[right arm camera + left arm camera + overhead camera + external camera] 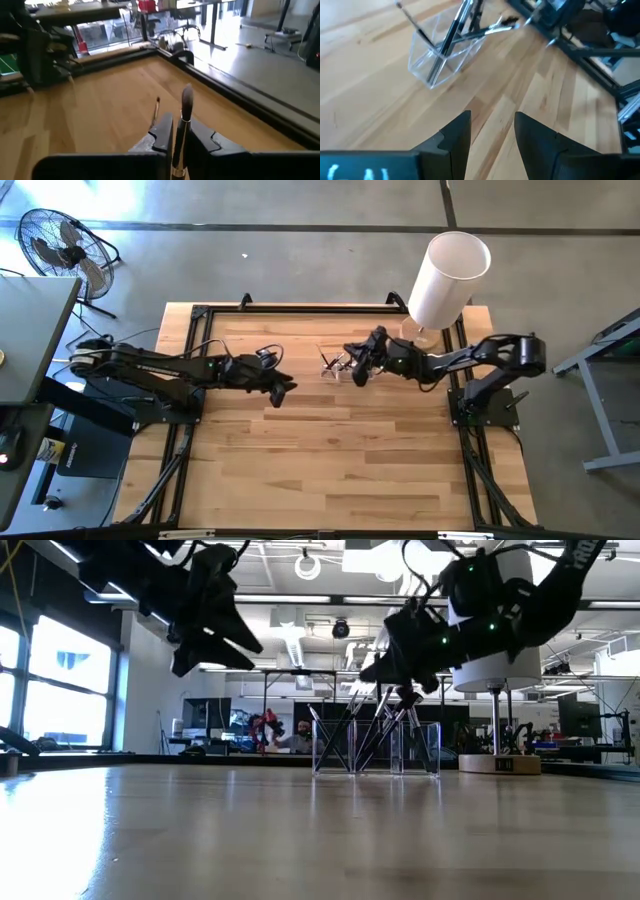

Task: Put items in baskets/containers
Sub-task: Put the eyeshadow brush into the middle section of the transparent organizer, then return to Home Position

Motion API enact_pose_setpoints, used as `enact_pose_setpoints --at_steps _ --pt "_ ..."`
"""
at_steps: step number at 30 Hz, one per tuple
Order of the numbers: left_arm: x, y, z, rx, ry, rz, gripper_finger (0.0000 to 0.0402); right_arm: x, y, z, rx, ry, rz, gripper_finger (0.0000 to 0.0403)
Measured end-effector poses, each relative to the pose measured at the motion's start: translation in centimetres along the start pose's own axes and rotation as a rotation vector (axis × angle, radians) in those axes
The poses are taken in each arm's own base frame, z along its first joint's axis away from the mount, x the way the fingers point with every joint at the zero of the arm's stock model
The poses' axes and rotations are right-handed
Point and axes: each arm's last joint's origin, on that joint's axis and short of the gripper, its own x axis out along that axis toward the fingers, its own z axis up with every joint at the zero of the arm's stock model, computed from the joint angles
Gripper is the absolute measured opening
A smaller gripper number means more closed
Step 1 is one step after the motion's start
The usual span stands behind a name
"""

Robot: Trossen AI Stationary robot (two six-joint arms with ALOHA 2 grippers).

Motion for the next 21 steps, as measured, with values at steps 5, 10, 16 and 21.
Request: enact_pose_setpoints --at_steps 5,10,16,21 --pt "-0.3 0.0 -0.1 0.0 0.01 -0.016 0.015 0.4 0.0 -0.9 0.012 0.039 0.003 0.0062" --pt "-0.3 0.0 -0.1 0.01 0.016 -0.017 0.015 -0.4 0.1 0.5 0.014 0.008 0.014 0.01" --pt "-0.3 0.1 -0.3 0.048 0.045 -0.028 0.0149 -3.4 0.2 4.3 0.035 -0.066 0.045 0.0133" --pt "-1.1 0.2 -0.2 0.159 0.053 -0.024 0.0116 -7.1 1.4 6.4 -0.008 -0.074 0.144 0.0108"
